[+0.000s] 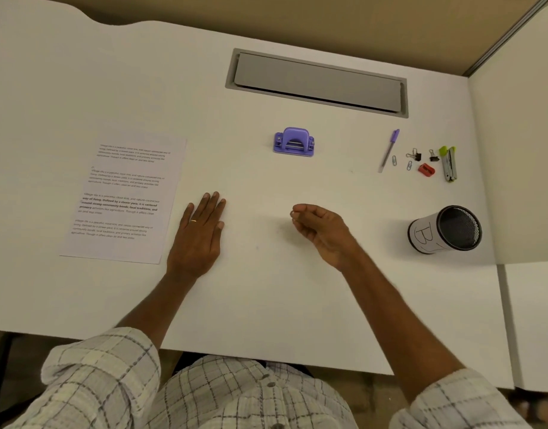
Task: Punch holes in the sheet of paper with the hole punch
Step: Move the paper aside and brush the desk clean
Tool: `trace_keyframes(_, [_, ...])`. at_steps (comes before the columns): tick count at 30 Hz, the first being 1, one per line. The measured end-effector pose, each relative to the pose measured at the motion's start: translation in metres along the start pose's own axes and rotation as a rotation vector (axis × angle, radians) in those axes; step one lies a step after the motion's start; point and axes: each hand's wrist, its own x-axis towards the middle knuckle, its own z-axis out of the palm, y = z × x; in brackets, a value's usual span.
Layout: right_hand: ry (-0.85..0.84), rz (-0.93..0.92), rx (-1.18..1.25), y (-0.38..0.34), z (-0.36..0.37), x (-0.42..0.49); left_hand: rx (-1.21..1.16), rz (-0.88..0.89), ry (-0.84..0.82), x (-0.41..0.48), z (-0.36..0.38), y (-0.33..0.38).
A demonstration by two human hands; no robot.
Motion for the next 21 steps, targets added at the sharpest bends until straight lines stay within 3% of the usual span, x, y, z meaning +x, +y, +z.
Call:
trace_keyframes(4, [-0.025,0.042,0.194,-0.042,-0.024,-0.030,0.010,0.000,-0.008,0.000,0.000,-0.001])
trace_keyframes(9, [0.082,-0.096,0.263,-0.096,-0.080,-0.071,-0.001,0.003,0.000,0.000,-0.002,0.002])
trace_keyframes(14, [0.266,-0.215,0.108,-0.132,-0.155,-0.097,-0.008,-0.005,-0.008,0.000,-0.002,0.002])
trace_keyframes(21, [0.448,-0.324,-0.439,-0.140,-0.215,-0.102,0.005,0.006,-0.009,0.000,-0.001,0.001])
